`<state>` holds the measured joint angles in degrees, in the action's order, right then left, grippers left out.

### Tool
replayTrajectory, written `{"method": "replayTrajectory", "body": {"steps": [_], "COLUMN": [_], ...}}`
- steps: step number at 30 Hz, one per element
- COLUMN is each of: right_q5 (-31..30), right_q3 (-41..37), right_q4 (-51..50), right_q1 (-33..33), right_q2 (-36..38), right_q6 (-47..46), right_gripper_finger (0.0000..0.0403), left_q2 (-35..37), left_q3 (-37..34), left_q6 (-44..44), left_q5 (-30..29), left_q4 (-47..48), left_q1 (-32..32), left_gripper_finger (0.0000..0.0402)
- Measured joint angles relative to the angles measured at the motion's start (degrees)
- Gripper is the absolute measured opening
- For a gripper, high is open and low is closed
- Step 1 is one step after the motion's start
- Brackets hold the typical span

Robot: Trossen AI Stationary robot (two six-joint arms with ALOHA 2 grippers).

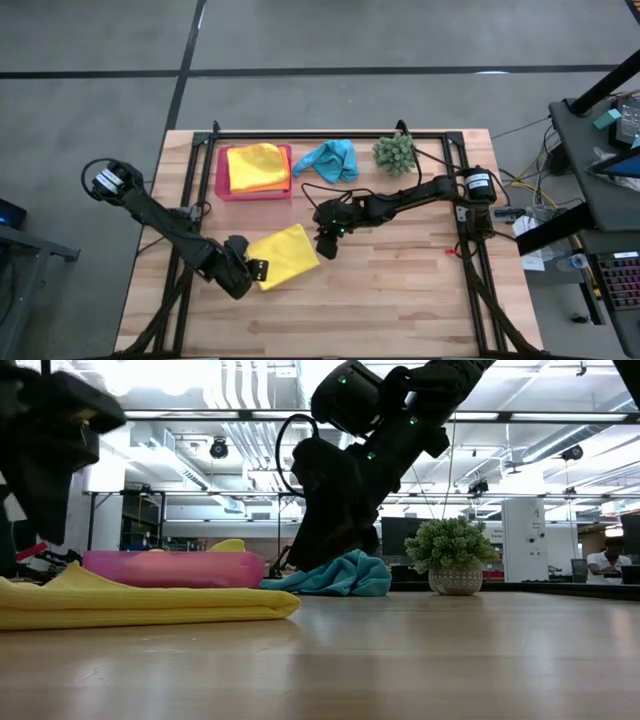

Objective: Fold microfiber towels
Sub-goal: Put the yellow towel into the red bin

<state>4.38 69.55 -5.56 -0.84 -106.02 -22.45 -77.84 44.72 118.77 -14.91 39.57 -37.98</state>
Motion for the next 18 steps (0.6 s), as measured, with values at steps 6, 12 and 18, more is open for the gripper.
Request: {"method": "replayTrajectory", "body": {"steps": [6,12,18], "right_q5": [-1.2,-0.9,2.4], "right_q3": [-0.8,-2.6,-2.2], "right_q4": [0.9,6.6,10.8], "right_q1": [0.1,0.4,0.5], "right_q2": [-0.4,-2.5,-6.0], "right_q6": [0.1,-4.1,-6.8], "right_gripper_finger": [0.0221,0.0275,0.0289], "left_q2": [-0.7,-1.5,-1.5], "left_q3": [-2.7,-8.0,-11.2], "left_q6": [1.3,1.0,0.9], "left_q5": [0.6,-0.7,-1.9], "left_q4": [-2.0,-13.0,-18.6], "left_q1": [1.3,3.6,4.2], "left_gripper_finger": [0.0251,0.0255,0.0255]}}
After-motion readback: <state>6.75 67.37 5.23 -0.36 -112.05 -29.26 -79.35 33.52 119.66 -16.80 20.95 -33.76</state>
